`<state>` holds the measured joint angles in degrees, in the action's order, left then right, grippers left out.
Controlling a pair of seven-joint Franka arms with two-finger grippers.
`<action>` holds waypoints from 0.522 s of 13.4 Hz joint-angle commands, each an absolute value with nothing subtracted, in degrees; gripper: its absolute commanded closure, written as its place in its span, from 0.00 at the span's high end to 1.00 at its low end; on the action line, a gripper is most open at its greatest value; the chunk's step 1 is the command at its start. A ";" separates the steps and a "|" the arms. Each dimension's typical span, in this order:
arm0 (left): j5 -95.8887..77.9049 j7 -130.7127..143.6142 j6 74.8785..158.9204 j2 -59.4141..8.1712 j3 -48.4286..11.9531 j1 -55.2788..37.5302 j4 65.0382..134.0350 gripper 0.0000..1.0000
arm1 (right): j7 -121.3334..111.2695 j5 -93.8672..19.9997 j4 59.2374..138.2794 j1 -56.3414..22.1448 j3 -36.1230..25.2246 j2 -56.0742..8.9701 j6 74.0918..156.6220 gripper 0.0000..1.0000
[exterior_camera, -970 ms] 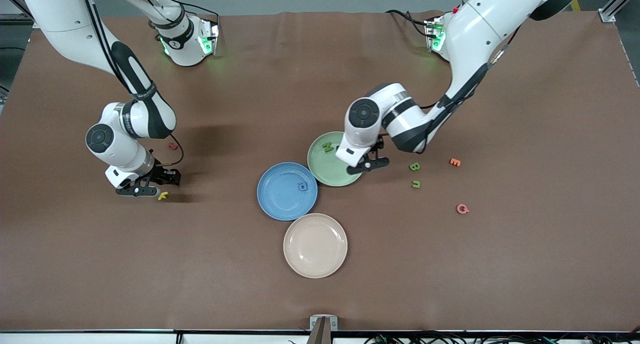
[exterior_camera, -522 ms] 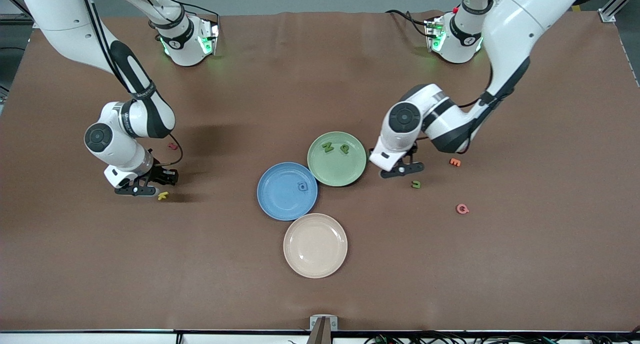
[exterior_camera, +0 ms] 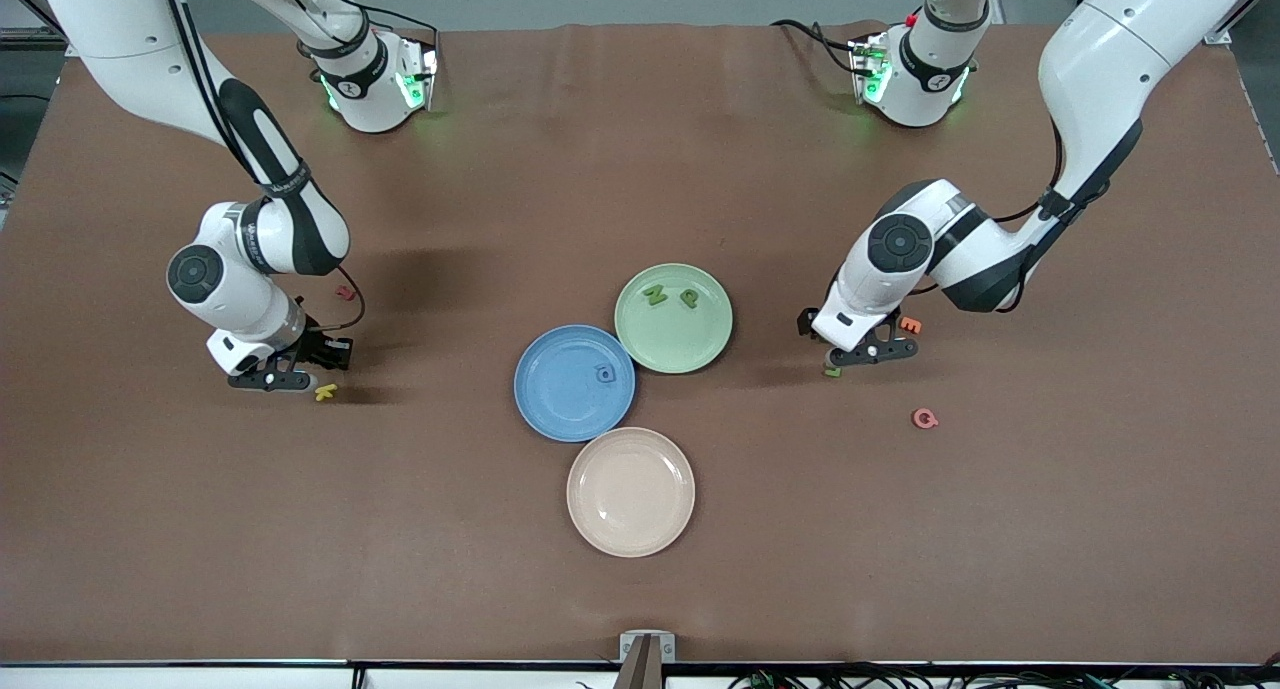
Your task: Sort letters by color into matching plates
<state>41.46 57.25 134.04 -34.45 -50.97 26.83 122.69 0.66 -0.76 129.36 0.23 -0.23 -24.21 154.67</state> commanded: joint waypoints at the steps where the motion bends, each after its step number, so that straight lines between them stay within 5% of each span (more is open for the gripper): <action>1: 42.98 57.74 137.01 -35.68 -51.77 27.60 123.75 0.96 | 2.10 -0.61 126.40 0.88 1.49 -23.56 148.49 0.00; 7: 46.76 58.54 140.27 -38.50 -49.93 27.51 123.66 0.90 | 22.37 -0.88 120.78 -9.73 1.76 -21.62 138.27 0.00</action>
